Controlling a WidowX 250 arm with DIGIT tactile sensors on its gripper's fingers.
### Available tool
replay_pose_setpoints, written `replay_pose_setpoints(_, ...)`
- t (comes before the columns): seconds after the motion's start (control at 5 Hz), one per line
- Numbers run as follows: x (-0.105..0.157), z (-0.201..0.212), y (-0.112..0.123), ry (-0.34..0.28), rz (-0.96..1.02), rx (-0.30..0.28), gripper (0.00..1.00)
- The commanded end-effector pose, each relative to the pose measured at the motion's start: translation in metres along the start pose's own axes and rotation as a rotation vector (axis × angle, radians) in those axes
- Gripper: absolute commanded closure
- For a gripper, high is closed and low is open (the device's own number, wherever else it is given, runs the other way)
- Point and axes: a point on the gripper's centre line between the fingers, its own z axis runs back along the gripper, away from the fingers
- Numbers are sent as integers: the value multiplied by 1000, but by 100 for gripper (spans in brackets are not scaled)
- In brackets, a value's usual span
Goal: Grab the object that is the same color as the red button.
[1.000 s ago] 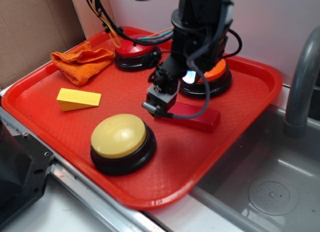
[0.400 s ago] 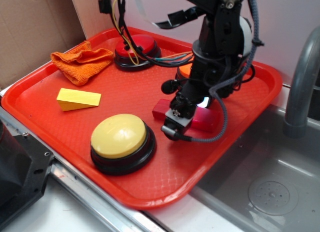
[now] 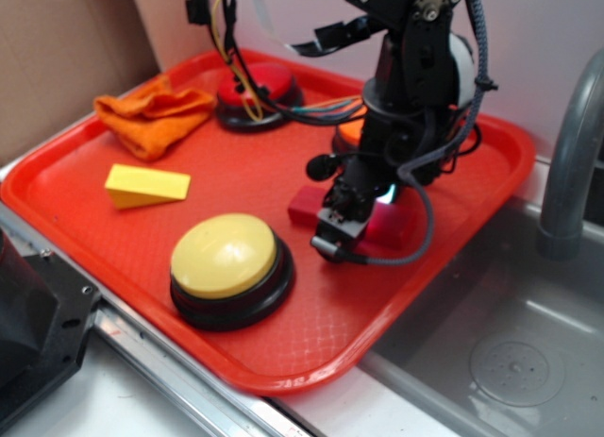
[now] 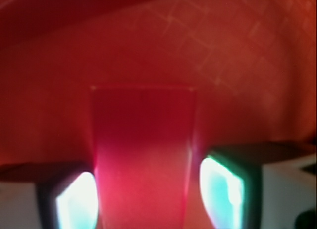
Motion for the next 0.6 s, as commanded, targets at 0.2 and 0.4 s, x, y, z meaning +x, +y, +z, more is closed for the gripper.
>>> replay_pose_setpoints(0.2, -49, 67, -19, -13, 405, 99, 100)
replay_pose_setpoints(0.4, -88, 105, -41, -63, 657, 65, 100)
